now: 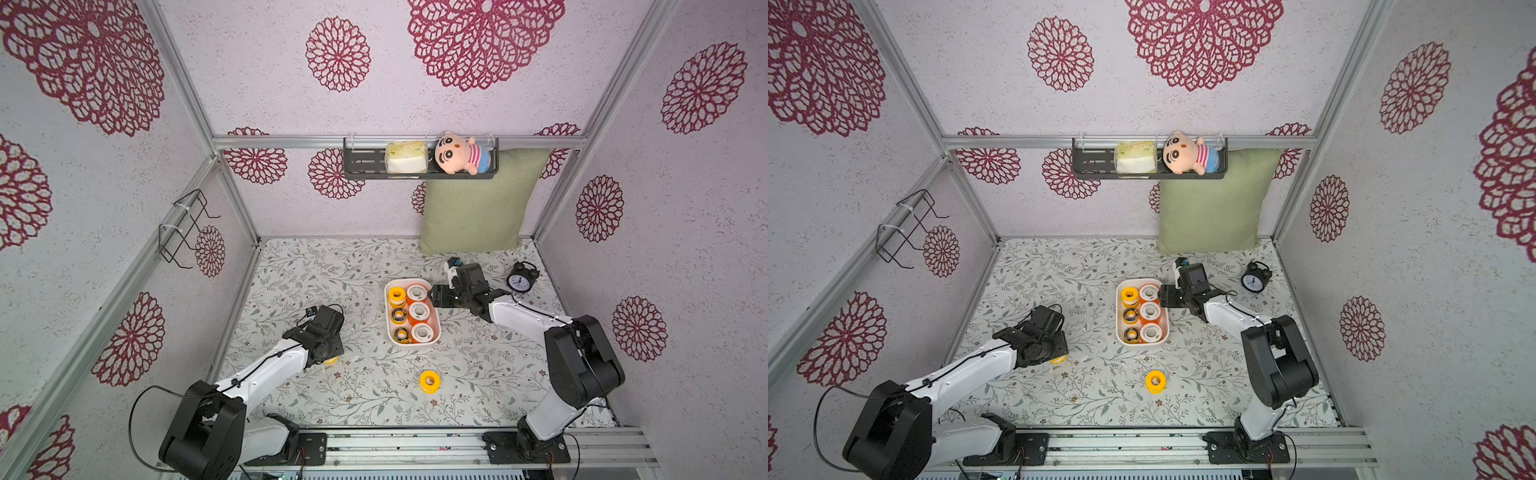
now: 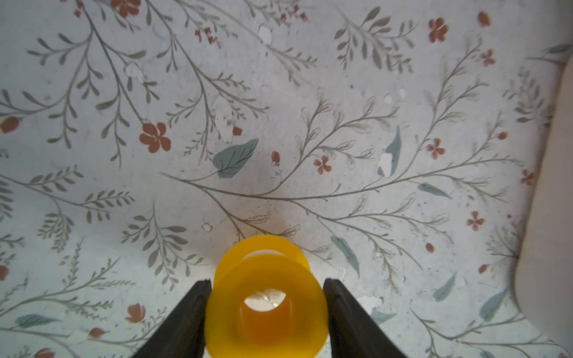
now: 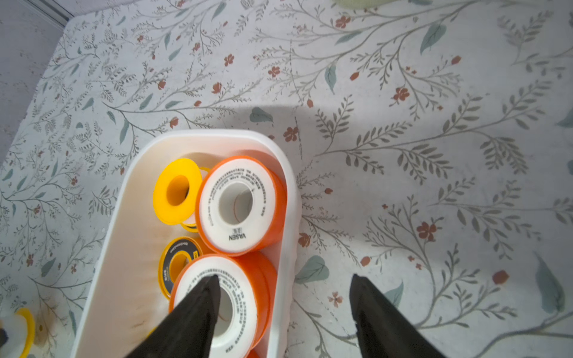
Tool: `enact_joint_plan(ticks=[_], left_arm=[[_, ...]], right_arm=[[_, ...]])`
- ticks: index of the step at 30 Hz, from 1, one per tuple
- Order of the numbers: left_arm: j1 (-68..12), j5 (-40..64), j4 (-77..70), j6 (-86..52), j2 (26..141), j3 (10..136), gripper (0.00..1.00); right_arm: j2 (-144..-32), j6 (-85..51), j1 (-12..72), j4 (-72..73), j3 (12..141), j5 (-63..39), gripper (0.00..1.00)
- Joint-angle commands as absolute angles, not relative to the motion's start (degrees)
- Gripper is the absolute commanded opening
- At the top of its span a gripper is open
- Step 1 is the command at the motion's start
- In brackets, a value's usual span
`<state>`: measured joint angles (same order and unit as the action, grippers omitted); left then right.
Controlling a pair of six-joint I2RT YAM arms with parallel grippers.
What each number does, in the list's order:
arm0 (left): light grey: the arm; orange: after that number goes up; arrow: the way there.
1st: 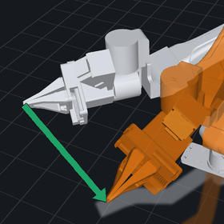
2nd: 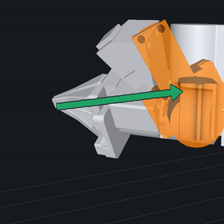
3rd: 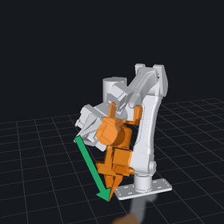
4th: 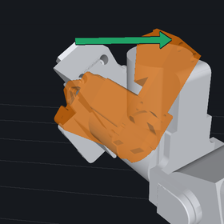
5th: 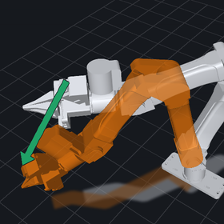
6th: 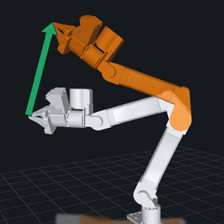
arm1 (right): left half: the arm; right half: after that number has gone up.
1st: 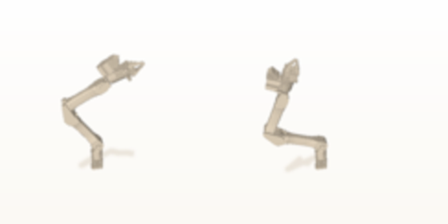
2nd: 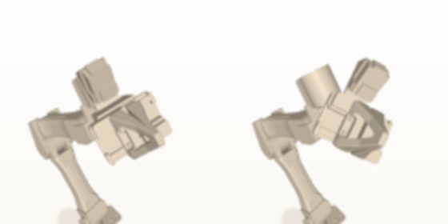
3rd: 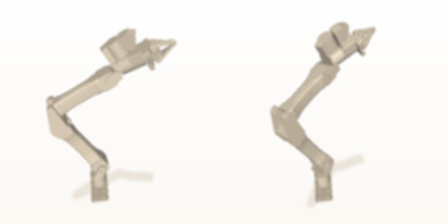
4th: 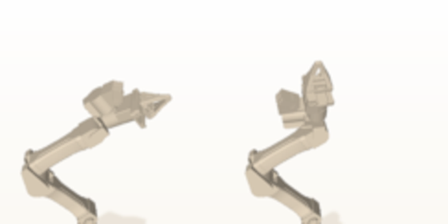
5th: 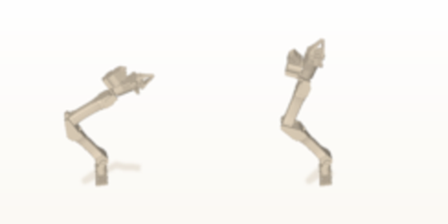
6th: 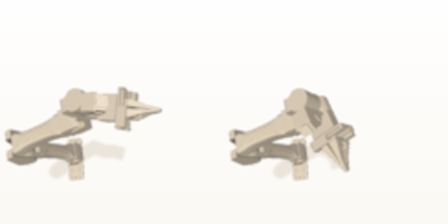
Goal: Put the sealing tape into the storage box
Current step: Adjust the storage box at the center of the board.
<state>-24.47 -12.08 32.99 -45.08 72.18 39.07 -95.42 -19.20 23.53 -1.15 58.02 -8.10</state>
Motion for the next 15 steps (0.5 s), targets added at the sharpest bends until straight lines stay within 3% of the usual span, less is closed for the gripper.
enact_joint_plan(ticks=[1,6,15], left_arm=[[-24.1,-11.4,34.8,-42.5,71.0,43.2,0.62],[-24.2,-7.8,35.0,-40.7,73.3,48.9,0.63],[-26.6,-3.2,33.9,-37.1,83.2,62.4,0.63]], right_arm=[[-92.5,-18.2,23.3,-1.2,56.7,-10.7,0.72],[-91.8,-18.1,23.3,-0.5,54.0,-12.7,0.69],[-92.1,-21.0,23.3,2.8,51.5,-16.5,0.49]])
